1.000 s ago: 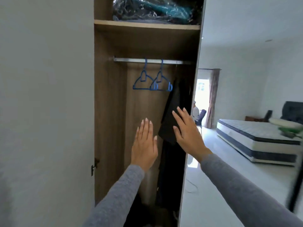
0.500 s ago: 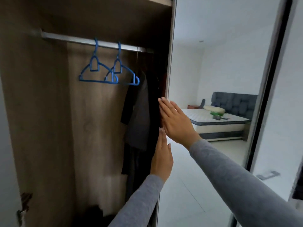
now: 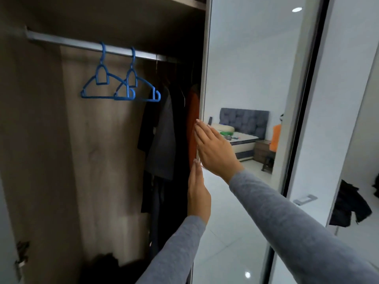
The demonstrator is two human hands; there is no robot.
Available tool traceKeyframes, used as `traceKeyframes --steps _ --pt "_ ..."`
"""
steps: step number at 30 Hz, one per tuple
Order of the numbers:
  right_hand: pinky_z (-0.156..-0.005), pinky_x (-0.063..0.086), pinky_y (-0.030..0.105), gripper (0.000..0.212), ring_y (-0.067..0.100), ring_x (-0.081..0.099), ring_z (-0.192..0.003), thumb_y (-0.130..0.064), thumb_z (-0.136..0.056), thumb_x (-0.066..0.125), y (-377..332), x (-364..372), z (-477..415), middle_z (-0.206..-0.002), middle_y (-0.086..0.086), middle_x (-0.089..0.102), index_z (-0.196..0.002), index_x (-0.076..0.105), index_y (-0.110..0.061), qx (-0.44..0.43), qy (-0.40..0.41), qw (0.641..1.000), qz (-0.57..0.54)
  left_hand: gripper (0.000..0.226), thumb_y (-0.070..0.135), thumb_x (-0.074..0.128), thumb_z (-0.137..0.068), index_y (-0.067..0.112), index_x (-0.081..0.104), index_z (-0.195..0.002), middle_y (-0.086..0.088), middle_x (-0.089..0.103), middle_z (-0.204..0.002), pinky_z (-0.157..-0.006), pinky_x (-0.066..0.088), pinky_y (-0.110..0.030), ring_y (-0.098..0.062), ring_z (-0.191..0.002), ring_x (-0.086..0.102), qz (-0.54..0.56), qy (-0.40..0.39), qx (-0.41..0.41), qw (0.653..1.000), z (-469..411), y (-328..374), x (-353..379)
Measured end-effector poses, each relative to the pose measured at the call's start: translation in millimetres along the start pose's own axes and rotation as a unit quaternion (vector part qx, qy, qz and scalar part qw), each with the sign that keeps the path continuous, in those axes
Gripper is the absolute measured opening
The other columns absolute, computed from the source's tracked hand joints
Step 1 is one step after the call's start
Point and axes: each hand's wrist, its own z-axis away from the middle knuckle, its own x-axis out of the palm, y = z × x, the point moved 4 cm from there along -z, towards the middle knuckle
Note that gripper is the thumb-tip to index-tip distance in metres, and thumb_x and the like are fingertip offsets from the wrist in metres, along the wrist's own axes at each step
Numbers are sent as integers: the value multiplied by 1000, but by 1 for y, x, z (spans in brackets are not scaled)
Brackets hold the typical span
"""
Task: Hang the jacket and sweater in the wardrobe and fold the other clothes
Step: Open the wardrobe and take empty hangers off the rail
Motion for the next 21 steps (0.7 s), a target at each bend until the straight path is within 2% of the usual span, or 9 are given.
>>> traceKeyframes --steps 3,6,7,10,13,16,17,19,21 --pt "-112 34 42 59 33 33 -138 -24 -92 18 4 -14 15 -142 20 44 -137 42 4 3 -27 1000 -3 48 8 28 -103 30 20 -145 40 15 -136 -106 23 -5 34 -120 15 -24 -11 10 1000 17 9 2" --pt "-115 27 44 63 35 14 -145 -26 -92 13 11 -28 32 -149 21 33 -143 32 5 -4 -75 997 1 53 5 30 -101 31 19 -145 37 12 -141 -113 21 -13 25 -128 14 -89 3 45 995 37 22 9" --pt "-115 26 45 62 37 14 -144 -26 -92 14 13 -38 40 -148 23 34 -142 32 6 -11 -84 996 -1 53 4 31 -101 28 20 -146 34 12 -143 -113 20 -13 21 -131 15 -101 10 60 993 48 28 12" --pt "-112 32 48 53 44 31 -137 -17 -89 29 23 -64 62 -135 28 48 -128 48 13 -21 -55 998 3 48 1 29 -99 12 24 -146 27 12 -141 -106 11 -1 23 -127 10 -87 -10 84 993 76 52 19" --pt "-114 28 46 51 43 36 -134 -15 -87 31 33 -90 85 -130 27 53 -122 52 16 -17 -52 998 37 51 2 29 -95 6 23 -145 12 13 -148 -111 9 -7 5 -136 12 -119 -25 154 981 99 68 28" --pt "-115 24 44 52 41 35 -135 -19 -89 31 46 -113 111 -133 26 51 -122 52 15 -10 -83 995 62 55 -2 31 -93 5 18 -146 3 13 -151 -113 7 -13 -12 -140 14 -123 -53 169 977 124 81 45" --pt "-116 24 44 52 42 35 -135 -19 -90 31 50 -121 122 -134 26 51 -121 53 15 -8 -88 993 74 60 -6 32 -92 7 12 -147 2 11 -153 -115 8 -15 -13 -141 12 -119 -71 168 976 134 86 52" --pt "-119 16 40 46 41 35 -134 -16 -89 38 58 -136 137 -132 26 53 -118 57 13 0 -77 992 105 76 -17 30 -88 18 -2 -148 5 1 -157 -117 8 -19 -4 -144 2 -120 -112 159 974 146 94 62" --pt "-117 7 34 39 37 43 -129 -12 -84 56 65 -154 149 -128 24 57 -116 61 11 16 -35 991 125 88 -24 31 -83 19 -11 -146 7 -15 -157 -117 8 -20 4 -142 -9 -152 -139 186 961 159 99 72"
